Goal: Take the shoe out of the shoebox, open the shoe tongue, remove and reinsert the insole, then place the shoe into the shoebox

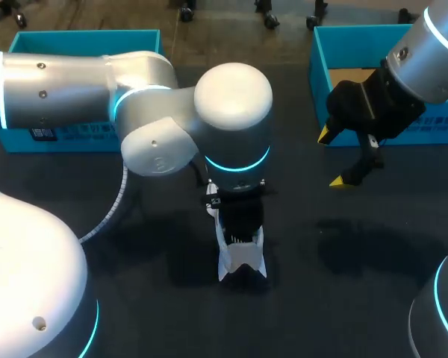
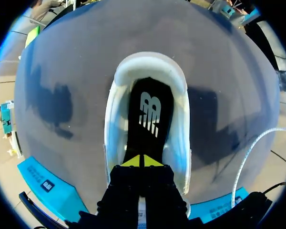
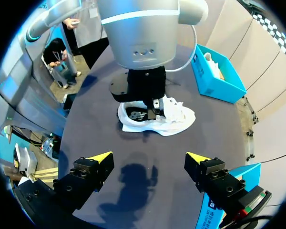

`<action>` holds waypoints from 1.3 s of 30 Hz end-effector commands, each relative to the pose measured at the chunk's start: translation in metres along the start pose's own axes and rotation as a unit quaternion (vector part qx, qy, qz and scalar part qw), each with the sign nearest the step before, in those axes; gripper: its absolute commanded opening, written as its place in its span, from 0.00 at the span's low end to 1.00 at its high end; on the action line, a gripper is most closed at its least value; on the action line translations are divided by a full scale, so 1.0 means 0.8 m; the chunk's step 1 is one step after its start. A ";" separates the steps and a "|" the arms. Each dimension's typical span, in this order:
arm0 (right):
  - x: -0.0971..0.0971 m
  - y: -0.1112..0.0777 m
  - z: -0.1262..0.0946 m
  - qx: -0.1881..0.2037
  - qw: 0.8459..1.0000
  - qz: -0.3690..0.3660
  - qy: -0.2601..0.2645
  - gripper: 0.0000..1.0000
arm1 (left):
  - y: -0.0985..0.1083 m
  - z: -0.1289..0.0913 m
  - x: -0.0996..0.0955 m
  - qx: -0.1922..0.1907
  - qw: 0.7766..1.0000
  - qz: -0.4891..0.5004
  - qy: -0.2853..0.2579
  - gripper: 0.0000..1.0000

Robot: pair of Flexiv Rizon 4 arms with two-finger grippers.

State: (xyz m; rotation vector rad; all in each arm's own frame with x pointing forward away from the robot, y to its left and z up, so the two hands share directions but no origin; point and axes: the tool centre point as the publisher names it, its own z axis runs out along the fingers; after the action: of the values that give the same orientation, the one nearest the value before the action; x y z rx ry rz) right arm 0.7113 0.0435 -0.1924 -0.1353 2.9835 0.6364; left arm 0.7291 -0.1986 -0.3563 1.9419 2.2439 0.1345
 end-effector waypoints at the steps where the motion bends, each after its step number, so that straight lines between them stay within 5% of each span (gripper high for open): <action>1: -0.001 0.001 0.002 0.002 1.000 0.001 0.000 1.00 | 0.000 -0.004 0.005 -0.001 1.000 0.000 0.000 0.65; 3: -0.001 0.001 0.002 0.002 1.000 0.001 0.000 1.00 | 0.000 -0.006 0.006 0.002 1.000 0.001 0.000 0.91; 5: -0.001 0.001 0.002 0.002 1.000 0.001 0.000 1.00 | -0.001 -0.008 0.008 0.002 1.000 0.002 0.002 1.00; 21: -0.001 0.001 0.002 0.002 1.000 0.001 0.000 1.00 | -0.003 -0.016 0.018 0.012 1.000 0.004 0.010 1.00; 39: -0.001 0.001 0.002 0.002 1.000 0.001 0.000 1.00 | 0.027 -0.043 0.017 0.018 1.000 -0.002 0.005 1.00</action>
State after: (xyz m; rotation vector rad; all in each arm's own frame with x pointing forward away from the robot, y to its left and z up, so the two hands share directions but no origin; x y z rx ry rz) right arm 0.7112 0.0434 -0.1923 -0.1352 2.9835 0.6360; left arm 0.7389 -0.1834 -0.3221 1.9573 2.2716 0.1088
